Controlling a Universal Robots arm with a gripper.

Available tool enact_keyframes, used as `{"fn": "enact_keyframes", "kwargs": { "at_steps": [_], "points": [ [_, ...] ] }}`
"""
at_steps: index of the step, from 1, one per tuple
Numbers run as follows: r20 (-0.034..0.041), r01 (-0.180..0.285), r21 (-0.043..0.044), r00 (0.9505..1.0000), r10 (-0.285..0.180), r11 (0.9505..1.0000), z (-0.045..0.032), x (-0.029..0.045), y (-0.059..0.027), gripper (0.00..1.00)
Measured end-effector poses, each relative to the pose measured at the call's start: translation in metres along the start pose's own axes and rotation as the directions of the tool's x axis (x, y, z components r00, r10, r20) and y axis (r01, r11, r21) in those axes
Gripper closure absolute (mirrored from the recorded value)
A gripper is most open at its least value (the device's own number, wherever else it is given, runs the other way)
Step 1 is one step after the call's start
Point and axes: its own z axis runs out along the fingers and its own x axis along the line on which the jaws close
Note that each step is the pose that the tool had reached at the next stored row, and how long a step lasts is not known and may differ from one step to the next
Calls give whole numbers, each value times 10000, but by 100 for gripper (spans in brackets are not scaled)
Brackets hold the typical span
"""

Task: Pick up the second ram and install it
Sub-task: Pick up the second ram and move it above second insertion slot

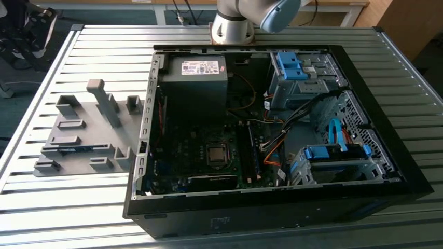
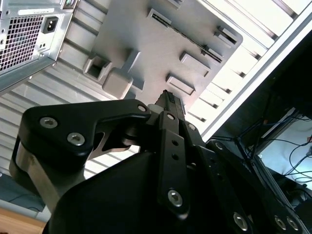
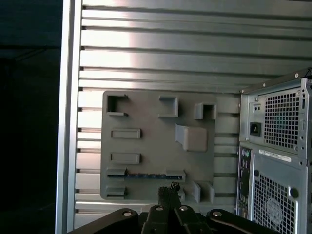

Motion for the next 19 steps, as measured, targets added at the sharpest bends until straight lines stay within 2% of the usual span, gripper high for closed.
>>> {"fn": "enact_keyframes", "kwargs": {
  "at_steps": [19],
  "points": [
    [-2,251,-7,9997,-251,9997,-1,17,-4,89]
  ]
}}
